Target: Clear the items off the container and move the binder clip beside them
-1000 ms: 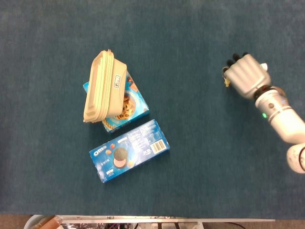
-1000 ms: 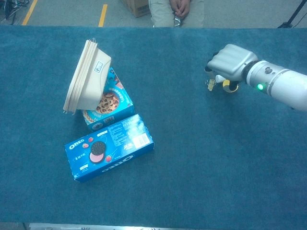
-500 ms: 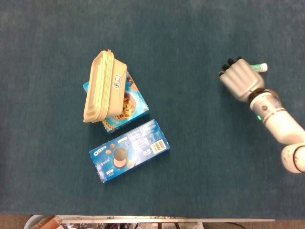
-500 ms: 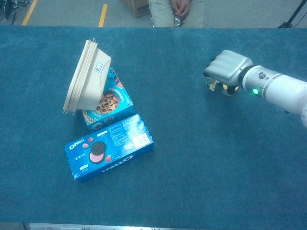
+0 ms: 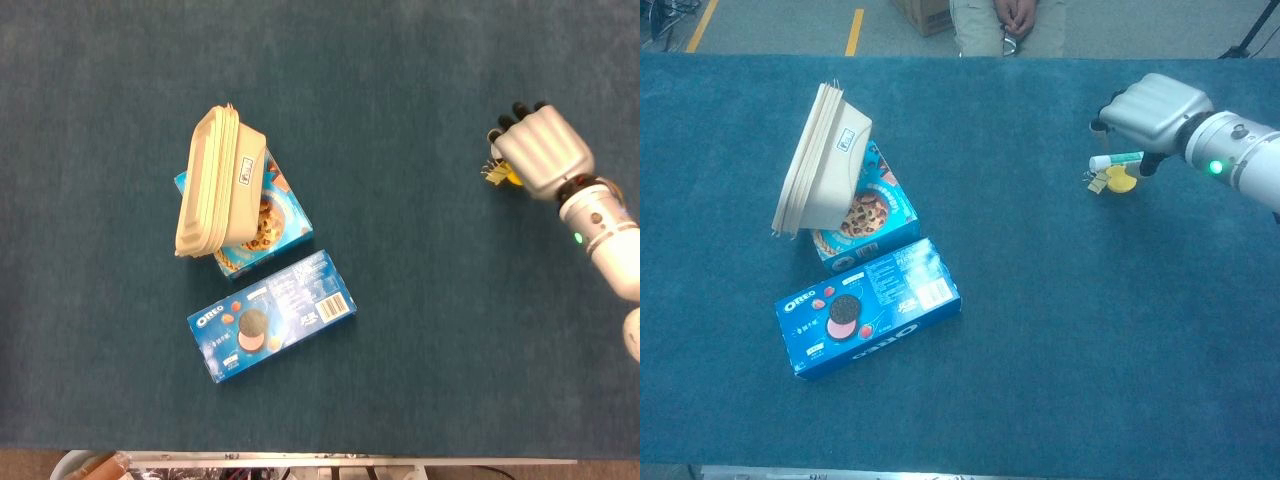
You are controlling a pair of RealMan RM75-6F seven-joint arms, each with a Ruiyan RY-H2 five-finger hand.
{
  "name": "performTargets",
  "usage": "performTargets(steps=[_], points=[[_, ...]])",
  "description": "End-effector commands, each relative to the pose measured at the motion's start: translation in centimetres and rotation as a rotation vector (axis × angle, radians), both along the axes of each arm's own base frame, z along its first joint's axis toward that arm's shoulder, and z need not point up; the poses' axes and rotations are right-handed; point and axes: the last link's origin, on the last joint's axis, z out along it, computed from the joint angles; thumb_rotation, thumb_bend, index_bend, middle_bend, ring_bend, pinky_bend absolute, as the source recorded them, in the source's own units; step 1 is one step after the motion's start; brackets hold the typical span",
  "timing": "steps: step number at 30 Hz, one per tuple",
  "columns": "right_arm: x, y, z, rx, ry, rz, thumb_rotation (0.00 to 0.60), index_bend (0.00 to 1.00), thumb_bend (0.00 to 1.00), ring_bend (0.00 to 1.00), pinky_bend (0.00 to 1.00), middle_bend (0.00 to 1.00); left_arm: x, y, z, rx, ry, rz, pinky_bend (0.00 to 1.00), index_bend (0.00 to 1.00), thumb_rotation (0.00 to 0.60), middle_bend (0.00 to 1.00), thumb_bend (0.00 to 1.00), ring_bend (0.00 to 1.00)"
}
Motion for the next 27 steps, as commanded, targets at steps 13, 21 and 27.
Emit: performTargets(steps=[13, 21, 27], points=[[-3.9, 5.2, 8.6, -0.254, -0.232, -0.15, 0.6, 0.39, 0.25, 0.22, 0.38, 0.32, -0.4, 2.6, -0.9, 0.002, 0.002, -0.012, 0.04, 0.19, 0.6, 0.12, 0.39, 0.06], [-6.6, 9.3, 11.0, -0.371, -0.28, -0.194, 0.6, 0.39, 0.25, 0.22, 0.38, 0.32, -0.3, 3.4, -1.4, 0.029, 0.01, -0.026, 0.04, 0.19, 0.6, 0.12, 0.39, 0.06], [-7.6, 12.3, 12.4, -0.447, -0.299, -0.167, 0.6, 0.39, 0.25, 0.22, 0.38, 0.32, 0.3, 3.5, -2.2, 0.033, 0.002, -0.043, 0.04, 0.19, 0.6, 0.12, 0.39, 0.06]])
